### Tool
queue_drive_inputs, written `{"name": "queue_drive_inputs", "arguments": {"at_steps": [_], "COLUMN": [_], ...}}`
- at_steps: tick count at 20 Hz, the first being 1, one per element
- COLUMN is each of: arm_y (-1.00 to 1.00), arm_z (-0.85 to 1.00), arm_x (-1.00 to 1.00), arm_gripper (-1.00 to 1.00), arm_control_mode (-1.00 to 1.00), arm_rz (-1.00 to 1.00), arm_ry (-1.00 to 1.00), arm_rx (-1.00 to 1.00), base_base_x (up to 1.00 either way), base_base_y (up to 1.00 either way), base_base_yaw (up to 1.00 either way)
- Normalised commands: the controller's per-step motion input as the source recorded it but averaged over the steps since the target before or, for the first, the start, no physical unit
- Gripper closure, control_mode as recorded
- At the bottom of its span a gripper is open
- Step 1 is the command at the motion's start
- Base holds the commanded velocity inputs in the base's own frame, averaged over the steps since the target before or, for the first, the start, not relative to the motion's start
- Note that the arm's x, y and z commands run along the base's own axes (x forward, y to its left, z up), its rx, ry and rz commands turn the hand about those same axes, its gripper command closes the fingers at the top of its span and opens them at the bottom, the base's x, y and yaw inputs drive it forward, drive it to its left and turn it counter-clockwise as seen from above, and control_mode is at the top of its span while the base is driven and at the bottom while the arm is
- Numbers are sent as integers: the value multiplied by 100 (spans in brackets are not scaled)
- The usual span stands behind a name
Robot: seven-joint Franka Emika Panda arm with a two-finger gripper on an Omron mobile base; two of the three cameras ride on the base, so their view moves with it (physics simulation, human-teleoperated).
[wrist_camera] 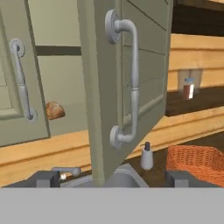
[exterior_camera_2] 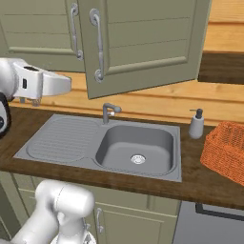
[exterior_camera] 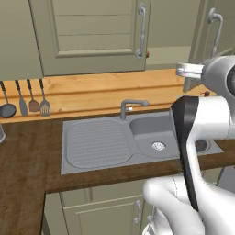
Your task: Open the cabinet, pick up the bread from the cabinet and place it in the basket. Then move the basket to the dining counter.
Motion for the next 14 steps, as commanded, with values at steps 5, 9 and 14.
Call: {"name": "queue_drive_inputs", "arguments": {"at_steps": [5, 9, 14], "arm_y": [91, 41, -1], "arm_z": [0, -1, -4], "arm_x": [91, 100, 100], "arm_gripper": [-100, -100, -100], "arm_control_mode": [-100, -100, -100], "arm_rz": [-4, -15, -15], "arm_ry": [10, 16, 17], "arm_rx": [-15, -8, -1], "base_base_x": [0, 0, 0], "base_base_y": [0, 0, 0], "base_base_yaw": [0, 0, 0]}}
